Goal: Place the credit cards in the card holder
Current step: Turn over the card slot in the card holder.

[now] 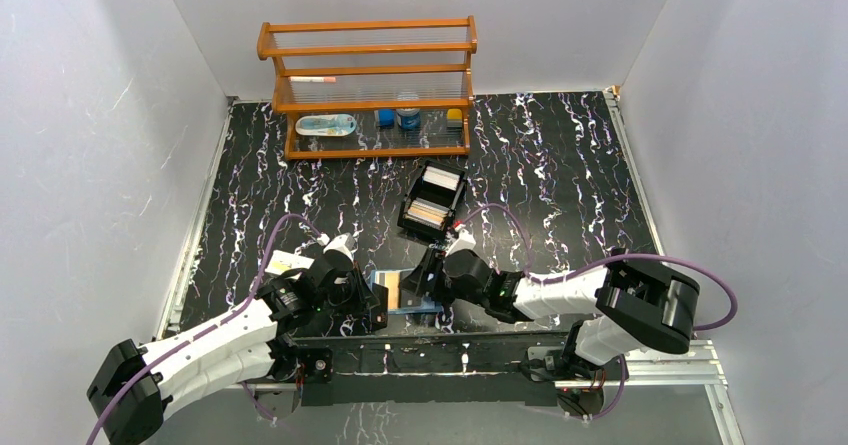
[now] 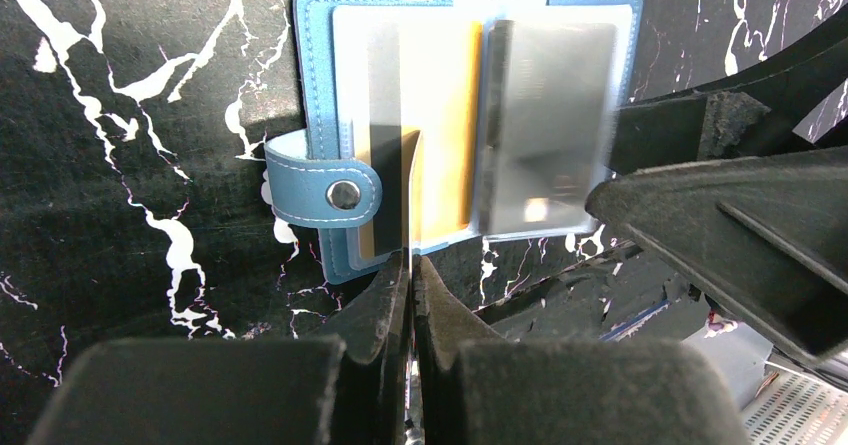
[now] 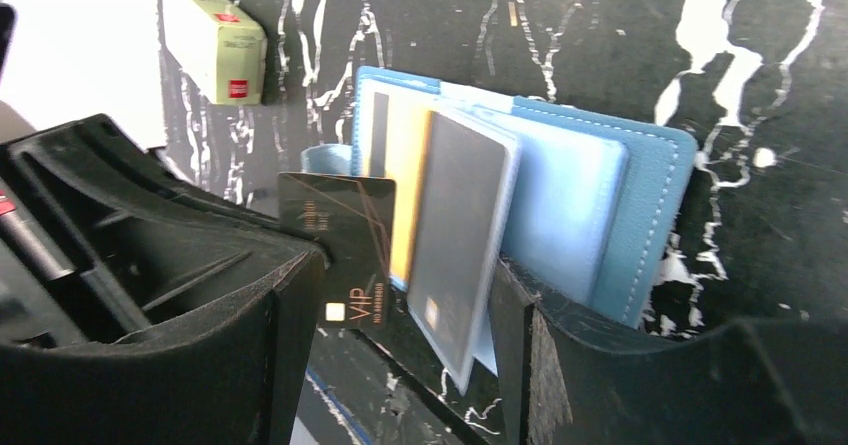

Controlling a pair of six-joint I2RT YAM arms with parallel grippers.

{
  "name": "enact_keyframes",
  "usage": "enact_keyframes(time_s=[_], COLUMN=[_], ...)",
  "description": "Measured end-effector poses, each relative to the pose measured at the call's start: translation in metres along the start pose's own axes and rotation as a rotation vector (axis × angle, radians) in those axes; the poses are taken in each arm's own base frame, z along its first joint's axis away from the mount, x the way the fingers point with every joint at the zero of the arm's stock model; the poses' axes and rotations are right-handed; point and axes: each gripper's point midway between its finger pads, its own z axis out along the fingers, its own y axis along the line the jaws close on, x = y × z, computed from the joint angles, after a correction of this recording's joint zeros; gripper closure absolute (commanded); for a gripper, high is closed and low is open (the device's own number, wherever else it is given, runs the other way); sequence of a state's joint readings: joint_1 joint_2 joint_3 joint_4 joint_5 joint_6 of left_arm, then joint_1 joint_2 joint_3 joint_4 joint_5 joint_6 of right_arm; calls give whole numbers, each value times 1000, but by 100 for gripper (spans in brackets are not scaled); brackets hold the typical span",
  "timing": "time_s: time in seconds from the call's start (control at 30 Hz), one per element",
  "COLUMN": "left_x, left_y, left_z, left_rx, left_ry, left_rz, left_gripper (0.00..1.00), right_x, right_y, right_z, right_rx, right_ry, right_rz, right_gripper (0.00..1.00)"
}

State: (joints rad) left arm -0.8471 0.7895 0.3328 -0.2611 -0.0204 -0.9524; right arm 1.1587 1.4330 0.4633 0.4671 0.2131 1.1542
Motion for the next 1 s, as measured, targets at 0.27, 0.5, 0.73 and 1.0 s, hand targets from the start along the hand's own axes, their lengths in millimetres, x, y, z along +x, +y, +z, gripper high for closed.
enact_keyframes(time_s=[0.27,0.5,0.73,1.0], left_x=[0,0,0,-32], left_y=[0,0,0,-11], left_z=[0,0,-3,-37], left_rx=[1,1,-6,-68], left_ry=[2,3,6,-83], left_rz=[3,3,3,-1], left_gripper=[100,100,100,100], right_x=[-5,-5,2,5], right_y=[29,35,32,51], right_z=[-2,-2,3,6], right_rx=[-117,-143,-144,-211], right_ry=[-7,-4,24,52], right_rz=[36,37,29,-16], right_gripper=[32,32,32,35])
